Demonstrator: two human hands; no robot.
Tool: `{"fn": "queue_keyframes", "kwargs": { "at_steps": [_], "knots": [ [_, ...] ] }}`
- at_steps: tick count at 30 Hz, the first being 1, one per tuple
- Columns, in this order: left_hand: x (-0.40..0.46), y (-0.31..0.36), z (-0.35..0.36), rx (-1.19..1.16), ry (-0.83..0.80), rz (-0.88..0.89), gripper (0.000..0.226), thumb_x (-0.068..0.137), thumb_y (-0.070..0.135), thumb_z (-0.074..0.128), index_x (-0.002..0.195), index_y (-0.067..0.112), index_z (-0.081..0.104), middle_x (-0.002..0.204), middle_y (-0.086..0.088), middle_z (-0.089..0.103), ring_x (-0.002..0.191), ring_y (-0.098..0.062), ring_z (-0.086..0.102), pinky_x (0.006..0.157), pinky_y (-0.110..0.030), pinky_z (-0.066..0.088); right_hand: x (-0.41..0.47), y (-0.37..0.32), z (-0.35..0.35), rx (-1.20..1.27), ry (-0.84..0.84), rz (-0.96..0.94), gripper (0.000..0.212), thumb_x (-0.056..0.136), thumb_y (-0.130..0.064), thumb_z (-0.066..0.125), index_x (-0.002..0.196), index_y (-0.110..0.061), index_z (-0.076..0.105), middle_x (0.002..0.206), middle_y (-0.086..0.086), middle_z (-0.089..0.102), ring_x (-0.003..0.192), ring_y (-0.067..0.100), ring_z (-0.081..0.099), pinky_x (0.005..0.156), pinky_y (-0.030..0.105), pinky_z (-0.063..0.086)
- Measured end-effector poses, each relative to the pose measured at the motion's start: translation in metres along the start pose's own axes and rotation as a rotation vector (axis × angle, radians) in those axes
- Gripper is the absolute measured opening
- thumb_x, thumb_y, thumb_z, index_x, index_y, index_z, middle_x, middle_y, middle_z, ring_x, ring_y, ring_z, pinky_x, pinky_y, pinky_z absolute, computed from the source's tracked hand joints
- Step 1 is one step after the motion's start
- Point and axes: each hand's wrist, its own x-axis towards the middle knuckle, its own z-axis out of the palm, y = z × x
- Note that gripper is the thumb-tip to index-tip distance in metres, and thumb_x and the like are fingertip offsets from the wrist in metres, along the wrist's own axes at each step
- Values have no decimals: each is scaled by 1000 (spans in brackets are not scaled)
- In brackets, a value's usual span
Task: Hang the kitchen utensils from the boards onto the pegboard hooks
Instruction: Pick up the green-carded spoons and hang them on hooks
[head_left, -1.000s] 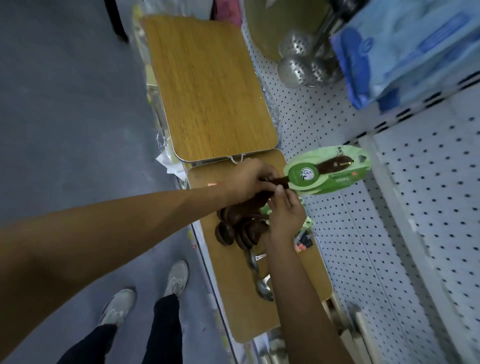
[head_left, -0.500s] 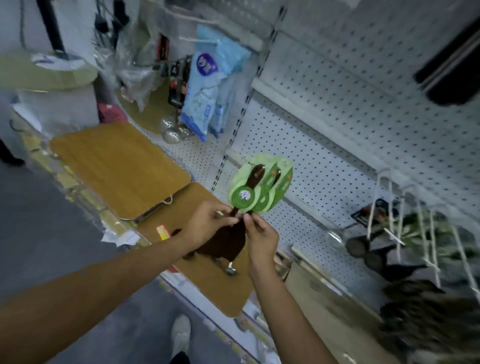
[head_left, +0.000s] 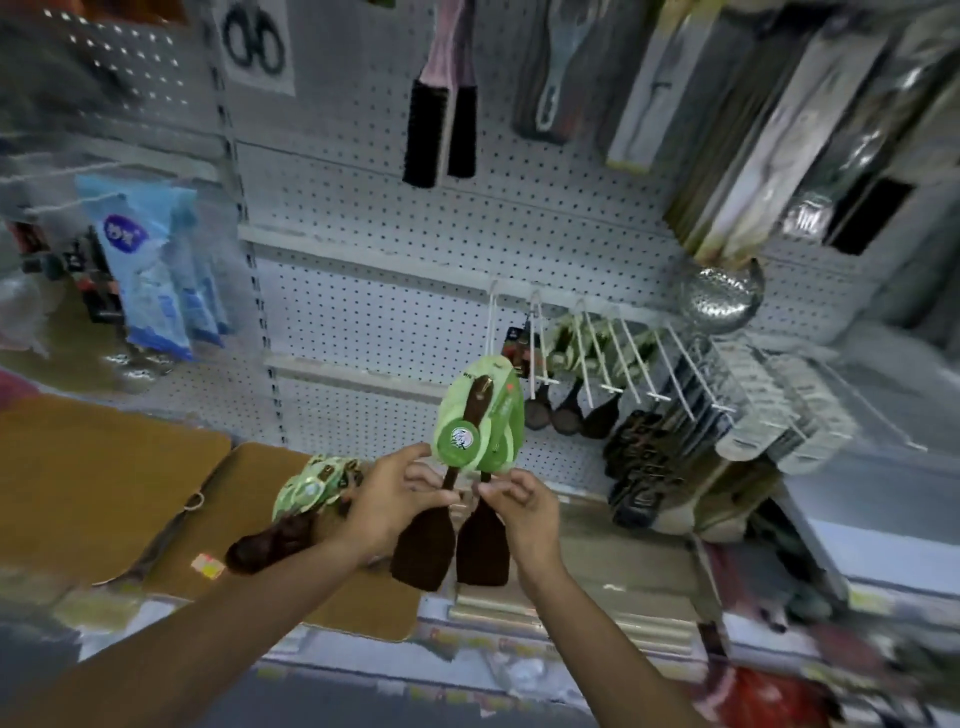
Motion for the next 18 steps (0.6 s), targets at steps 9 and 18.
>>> {"fn": "queue_keyframes", "kwargs": {
  "at_steps": [9, 18],
  "knots": [
    [24, 21, 142, 103, -60, 9, 32, 70, 2, 86, 87, 23, 68, 72, 5, 68, 64, -1, 65, 65, -16, 54, 20, 11, -155, -71, 32, 8, 20, 76, 11, 73, 92, 9, 62, 75, 17, 68, 74, 20, 69, 71, 22, 54],
    [52, 22, 243, 151, -140, -5, 20, 78, 25, 83, 94, 28, 73, 88, 9, 75, 82, -8, 71, 81, -33, 59, 61, 16, -277, 0, -7, 47, 35, 69, -17, 75, 99, -3, 64, 82, 4, 76, 81, 17, 73, 68, 27, 55]
  ]
}}
